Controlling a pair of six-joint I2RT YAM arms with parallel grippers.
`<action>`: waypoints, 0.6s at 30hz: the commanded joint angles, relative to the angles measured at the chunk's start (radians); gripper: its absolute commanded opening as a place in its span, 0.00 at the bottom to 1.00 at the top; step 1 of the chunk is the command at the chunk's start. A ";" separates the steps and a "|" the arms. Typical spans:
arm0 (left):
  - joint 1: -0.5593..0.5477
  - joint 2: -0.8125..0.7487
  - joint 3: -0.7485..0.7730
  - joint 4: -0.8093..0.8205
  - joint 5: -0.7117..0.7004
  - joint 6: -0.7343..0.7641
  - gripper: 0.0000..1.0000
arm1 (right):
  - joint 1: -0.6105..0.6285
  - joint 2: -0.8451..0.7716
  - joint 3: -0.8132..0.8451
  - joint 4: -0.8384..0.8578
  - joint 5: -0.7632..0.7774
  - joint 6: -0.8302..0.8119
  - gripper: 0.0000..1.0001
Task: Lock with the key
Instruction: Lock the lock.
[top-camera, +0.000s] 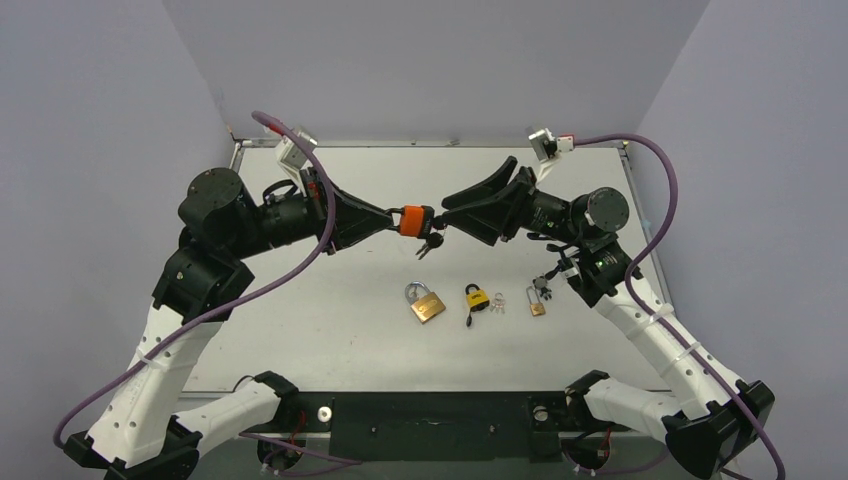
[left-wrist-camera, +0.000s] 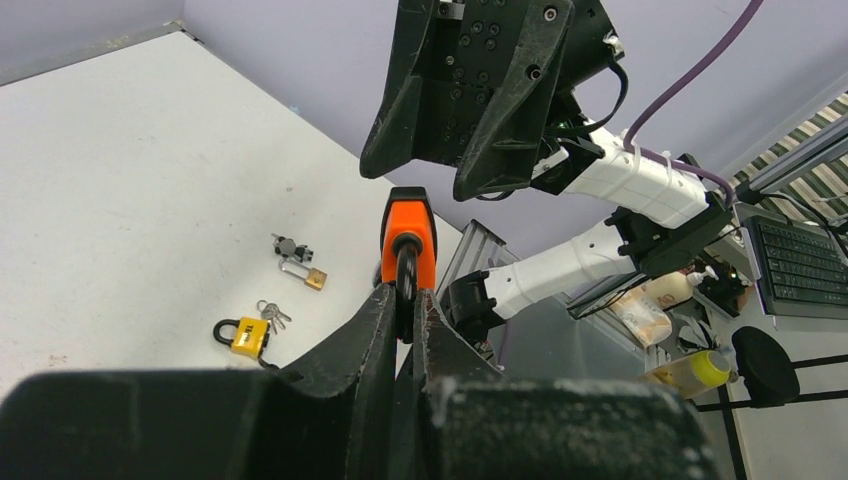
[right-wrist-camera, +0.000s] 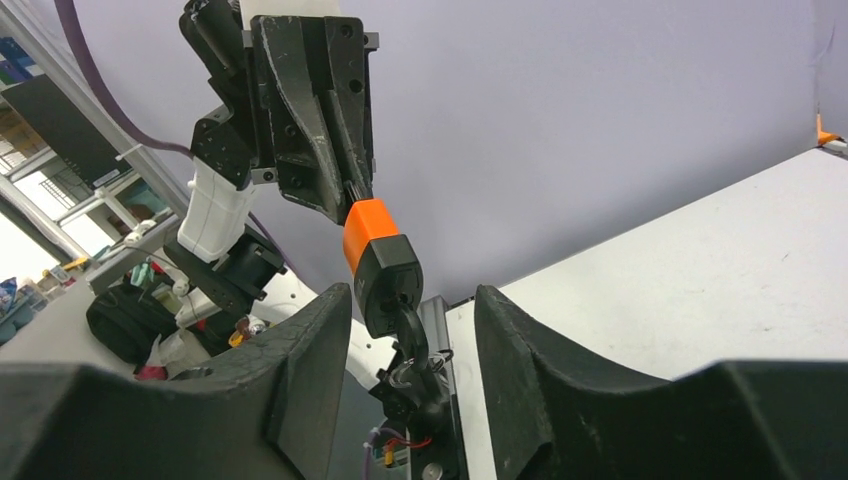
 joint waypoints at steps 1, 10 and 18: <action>0.014 -0.012 0.024 0.132 0.028 -0.035 0.00 | 0.010 -0.003 0.000 0.083 -0.036 0.002 0.43; 0.027 -0.008 0.022 0.160 0.050 -0.059 0.00 | 0.026 0.000 0.004 0.038 -0.062 -0.037 0.42; 0.029 -0.004 0.012 0.168 0.056 -0.068 0.00 | 0.044 0.014 0.021 0.025 -0.063 -0.050 0.30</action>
